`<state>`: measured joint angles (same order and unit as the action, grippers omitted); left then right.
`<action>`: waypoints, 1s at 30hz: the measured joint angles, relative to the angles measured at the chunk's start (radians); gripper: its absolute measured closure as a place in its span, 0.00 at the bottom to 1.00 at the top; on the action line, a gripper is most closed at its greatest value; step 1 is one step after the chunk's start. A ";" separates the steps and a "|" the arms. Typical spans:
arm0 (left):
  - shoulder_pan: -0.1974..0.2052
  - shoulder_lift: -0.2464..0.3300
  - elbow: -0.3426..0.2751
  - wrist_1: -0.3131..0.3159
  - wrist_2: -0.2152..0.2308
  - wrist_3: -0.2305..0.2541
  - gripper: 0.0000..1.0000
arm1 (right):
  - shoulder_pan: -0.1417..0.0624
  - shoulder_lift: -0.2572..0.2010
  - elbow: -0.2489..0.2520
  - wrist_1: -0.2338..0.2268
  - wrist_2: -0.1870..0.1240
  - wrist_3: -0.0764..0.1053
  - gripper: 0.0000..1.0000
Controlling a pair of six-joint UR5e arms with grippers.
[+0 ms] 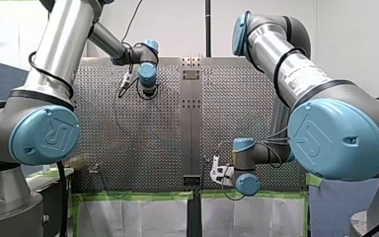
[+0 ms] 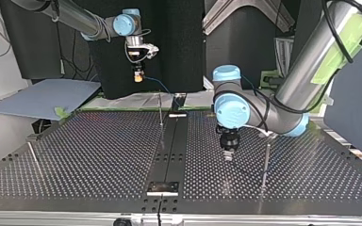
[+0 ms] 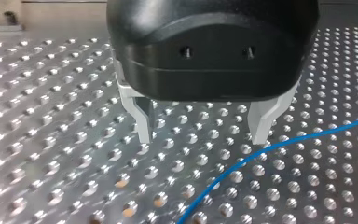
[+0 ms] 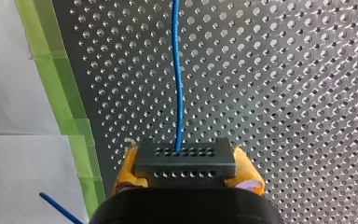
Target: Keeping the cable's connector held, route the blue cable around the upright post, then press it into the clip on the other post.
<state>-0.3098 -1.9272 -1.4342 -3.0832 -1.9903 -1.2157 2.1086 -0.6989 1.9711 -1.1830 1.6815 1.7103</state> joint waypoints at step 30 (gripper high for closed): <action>-0.004 -0.100 -0.001 0.058 -0.047 0.258 0.01 | 0.001 0.000 0.000 0.001 0.000 -0.001 1.00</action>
<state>-0.3139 -2.0275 -1.4348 -3.0251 -2.0376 -0.9575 2.1093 -0.6990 1.9714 -1.1816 1.6814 1.7091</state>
